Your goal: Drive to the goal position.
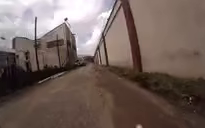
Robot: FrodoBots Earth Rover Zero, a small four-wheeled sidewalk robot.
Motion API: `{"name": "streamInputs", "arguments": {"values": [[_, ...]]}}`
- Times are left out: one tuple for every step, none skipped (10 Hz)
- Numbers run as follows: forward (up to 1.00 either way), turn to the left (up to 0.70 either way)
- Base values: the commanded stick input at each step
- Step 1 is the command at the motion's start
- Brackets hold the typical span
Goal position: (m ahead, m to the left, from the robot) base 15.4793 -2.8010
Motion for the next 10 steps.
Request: {"name": "streamInputs", "arguments": {"values": [[0.5,0.02],[0.5,0.02],[0.5,0.02],[0.5,0.02],[0.5,0.02],[0.5,0.02],[0.5,0.02],[0.5,0.02],[0.5,0.02],[0.5,0.02]]}}
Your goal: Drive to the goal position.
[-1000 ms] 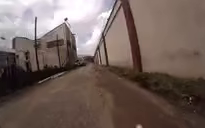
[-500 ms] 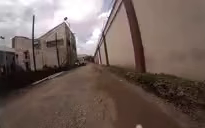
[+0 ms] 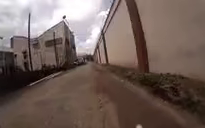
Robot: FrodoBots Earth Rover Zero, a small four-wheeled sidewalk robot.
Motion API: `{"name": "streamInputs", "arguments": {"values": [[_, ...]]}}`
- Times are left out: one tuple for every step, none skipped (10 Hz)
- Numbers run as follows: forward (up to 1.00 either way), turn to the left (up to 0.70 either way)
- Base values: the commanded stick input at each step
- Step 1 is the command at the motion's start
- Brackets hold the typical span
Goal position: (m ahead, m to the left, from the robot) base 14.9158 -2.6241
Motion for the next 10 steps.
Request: {"name": "streamInputs", "arguments": {"values": [[0.5,0.02],[0.5,0.02],[0.5,0.02],[0.5,0.02],[0.5,0.02],[0.5,0.02],[0.5,0.02],[0.5,0.02],[0.5,0.02],[0.5,0.02]]}}
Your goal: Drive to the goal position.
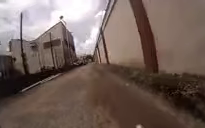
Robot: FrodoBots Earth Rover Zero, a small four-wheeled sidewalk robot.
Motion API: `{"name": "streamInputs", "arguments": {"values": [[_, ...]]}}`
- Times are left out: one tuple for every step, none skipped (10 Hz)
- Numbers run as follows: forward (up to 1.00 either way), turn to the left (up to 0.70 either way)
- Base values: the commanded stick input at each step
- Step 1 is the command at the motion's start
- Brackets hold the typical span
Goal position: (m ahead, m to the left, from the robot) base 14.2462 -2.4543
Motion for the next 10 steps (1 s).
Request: {"name": "streamInputs", "arguments": {"values": [[0.5,0.02],[0.5,0.02],[0.5,0.02],[0.5,0.02],[0.5,0.02],[0.5,0.02],[0.5,0.02],[0.5,0.02],[0.5,0.02],[0.5,0.02]]}}
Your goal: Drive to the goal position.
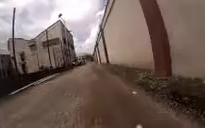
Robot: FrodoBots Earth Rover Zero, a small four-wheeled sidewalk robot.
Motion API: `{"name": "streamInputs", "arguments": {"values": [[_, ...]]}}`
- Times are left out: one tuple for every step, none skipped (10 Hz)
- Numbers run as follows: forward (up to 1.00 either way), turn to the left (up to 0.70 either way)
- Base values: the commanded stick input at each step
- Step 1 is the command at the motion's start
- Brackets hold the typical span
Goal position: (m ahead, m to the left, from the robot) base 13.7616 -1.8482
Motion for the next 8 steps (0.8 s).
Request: {"name": "streamInputs", "arguments": {"values": [[0.5,0.02],[0.5,0.02],[0.5,0.02],[0.5,0.02],[0.5,0.02],[0.5,0.02],[0.5,0.02],[0.5,0.02]]}}
